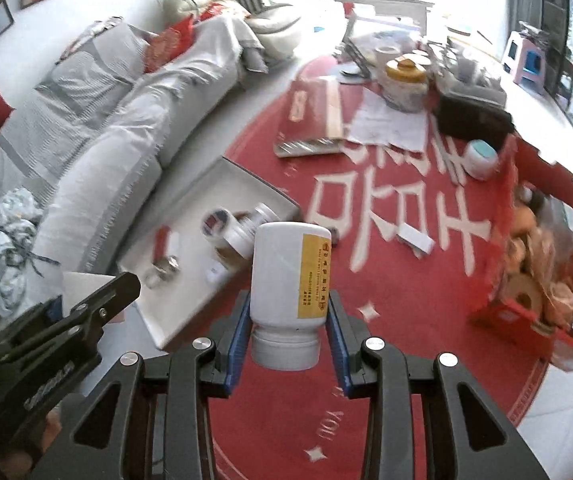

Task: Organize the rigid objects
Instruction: 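Carry the white tape roll and pill bottle over the grey box, then release the tape roll into the box while the right tool drops the bottle in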

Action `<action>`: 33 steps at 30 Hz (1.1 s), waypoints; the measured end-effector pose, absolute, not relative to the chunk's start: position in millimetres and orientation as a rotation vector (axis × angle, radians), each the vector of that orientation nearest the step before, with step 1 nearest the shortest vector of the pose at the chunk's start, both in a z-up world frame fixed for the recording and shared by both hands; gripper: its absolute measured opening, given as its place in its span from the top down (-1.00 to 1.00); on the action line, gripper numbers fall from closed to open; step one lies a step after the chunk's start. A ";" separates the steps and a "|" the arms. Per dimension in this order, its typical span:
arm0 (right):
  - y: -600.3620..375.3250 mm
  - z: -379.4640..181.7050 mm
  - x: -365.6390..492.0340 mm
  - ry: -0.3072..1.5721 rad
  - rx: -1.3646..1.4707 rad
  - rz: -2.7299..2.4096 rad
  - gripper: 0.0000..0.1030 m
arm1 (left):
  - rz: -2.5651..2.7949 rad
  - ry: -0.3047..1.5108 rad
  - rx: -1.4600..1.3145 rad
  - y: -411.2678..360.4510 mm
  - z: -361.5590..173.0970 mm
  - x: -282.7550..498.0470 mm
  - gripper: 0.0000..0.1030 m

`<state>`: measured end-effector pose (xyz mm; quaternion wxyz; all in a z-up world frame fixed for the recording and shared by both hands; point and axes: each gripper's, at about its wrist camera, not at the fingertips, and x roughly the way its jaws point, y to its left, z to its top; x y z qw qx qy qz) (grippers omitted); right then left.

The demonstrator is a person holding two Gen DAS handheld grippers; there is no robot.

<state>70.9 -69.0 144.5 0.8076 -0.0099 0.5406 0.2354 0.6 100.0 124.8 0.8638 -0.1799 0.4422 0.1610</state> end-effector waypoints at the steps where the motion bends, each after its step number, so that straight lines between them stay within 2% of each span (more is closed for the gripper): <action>1: -62.7 149.6 74.7 1.145 -0.020 0.514 0.27 | 0.365 0.917 -0.392 112.0 127.7 0.8 -0.01; 7: -23.8 174.4 98.5 1.104 -0.003 0.588 0.27 | 0.472 0.882 -0.391 150.1 134.8 4.6 -0.01; 12: 16.5 180.2 112.6 1.072 -0.047 0.632 0.27 | 0.545 0.902 -0.371 166.8 116.8 11.0 -0.01; 24: 54.4 80.3 112.1 1.268 -0.156 0.618 0.27 | 0.585 1.081 -0.388 179.5 26.8 31.4 -0.01; 33: 64.7 63.0 121.8 1.291 -0.161 0.625 0.27 | 0.588 1.121 -0.388 190.2 5.4 43.8 -0.01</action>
